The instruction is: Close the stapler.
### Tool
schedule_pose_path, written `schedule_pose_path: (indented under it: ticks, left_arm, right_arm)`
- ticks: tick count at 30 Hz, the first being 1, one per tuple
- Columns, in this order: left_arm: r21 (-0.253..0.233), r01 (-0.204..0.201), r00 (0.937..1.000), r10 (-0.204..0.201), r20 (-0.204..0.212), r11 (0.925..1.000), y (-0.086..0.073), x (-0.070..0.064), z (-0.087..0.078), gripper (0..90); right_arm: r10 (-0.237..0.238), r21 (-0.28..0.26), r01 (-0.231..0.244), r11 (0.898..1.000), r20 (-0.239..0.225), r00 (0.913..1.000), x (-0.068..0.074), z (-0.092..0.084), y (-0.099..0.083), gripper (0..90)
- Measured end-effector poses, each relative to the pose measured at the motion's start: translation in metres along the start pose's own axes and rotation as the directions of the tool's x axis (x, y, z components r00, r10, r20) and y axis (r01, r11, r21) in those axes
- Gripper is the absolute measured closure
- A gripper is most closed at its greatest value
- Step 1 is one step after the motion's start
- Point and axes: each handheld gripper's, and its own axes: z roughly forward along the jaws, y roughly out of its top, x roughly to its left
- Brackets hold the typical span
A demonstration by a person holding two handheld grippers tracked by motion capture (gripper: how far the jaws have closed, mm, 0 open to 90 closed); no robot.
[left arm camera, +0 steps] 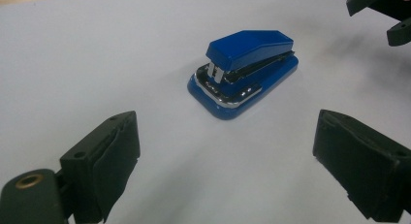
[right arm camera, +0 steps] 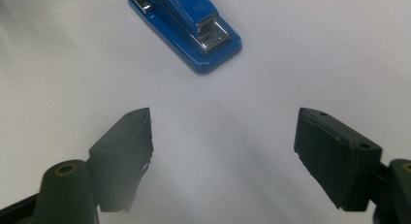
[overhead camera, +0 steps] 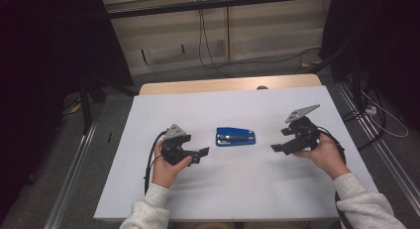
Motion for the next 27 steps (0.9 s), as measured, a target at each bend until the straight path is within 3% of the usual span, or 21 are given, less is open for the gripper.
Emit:
schedule_pose_path:
  ticks: [12, 27]
  left_arm:
    - [-0.002, 0.002, 1.0000, -0.002, -0.010, 1.0000, -0.011, 0.003, -0.020, 8.2]
    - [-0.058, -0.008, 0.9998, 0.007, -0.017, 0.9983, -0.021, 0.007, -0.045, 7.2]
  right_arm:
    - [0.022, -0.002, -0.022, 1.000, -0.034, 0.9992, 0.006, -0.005, -0.010, 17.7]
    - [0.051, -0.040, -0.053, 0.998, -0.054, 0.9972, 0.013, -0.020, -0.025, 16.2]
